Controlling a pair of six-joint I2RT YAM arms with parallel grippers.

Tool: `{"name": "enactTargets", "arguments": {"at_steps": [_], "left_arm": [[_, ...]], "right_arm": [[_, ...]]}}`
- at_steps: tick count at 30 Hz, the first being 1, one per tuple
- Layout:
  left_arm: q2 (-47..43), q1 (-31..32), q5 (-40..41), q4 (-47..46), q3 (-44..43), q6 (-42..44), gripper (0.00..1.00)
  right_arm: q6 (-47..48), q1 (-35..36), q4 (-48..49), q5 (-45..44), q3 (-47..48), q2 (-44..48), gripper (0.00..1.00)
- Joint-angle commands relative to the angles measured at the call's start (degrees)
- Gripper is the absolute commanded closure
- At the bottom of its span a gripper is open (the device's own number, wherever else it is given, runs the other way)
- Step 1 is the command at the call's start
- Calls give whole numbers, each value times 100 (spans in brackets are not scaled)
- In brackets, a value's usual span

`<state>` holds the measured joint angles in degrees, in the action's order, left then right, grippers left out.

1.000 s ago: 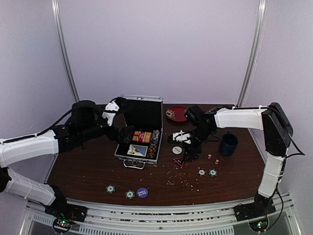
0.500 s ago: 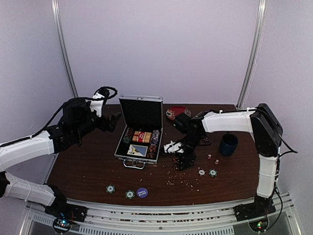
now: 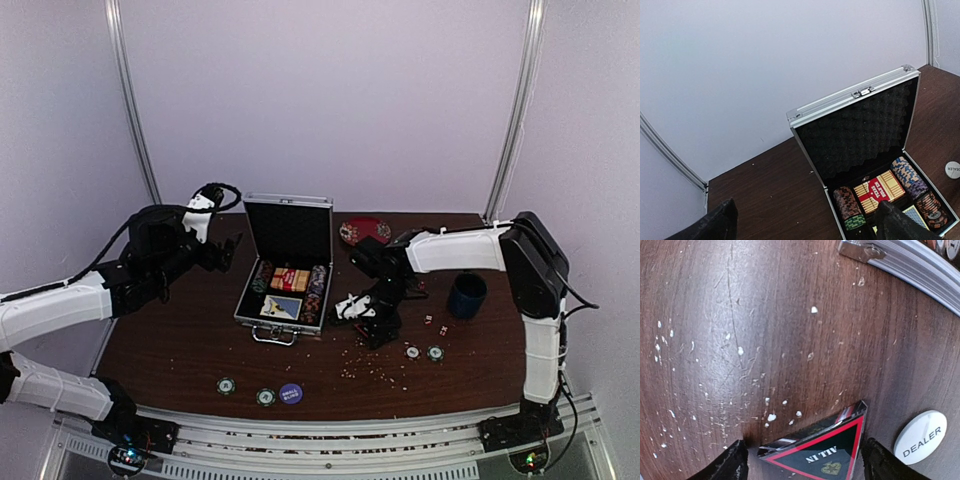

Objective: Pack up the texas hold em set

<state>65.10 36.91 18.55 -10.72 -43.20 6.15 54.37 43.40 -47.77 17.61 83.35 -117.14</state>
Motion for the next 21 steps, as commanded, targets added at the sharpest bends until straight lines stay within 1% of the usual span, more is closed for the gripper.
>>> {"name": "enactTargets", "arguments": {"at_steps": [1, 5, 10, 14, 18, 21], "left_arm": [[-60, -37, 54, -318, 9, 124, 2], [-221, -37, -67, -291, 28, 106, 2], [-425, -41, 20, -381, 177, 173, 2], [-498, -35, 134, -336, 125, 178, 2], [-546, -49, 539, -305, 95, 197, 3], [-499, -104, 985, -213, 0, 137, 3]], "right_arm": [[133, 38, -40, -235, 116, -115, 23], [187, 47, 104, -429, -49, -98, 30], [215, 65, 33, -592, -121, -64, 42], [164, 123, -42, -719, -103, 164, 52], [-100, 163, -36, -601, 219, 417, 57], [-375, 179, 173, -464, 592, 477, 58]]}}
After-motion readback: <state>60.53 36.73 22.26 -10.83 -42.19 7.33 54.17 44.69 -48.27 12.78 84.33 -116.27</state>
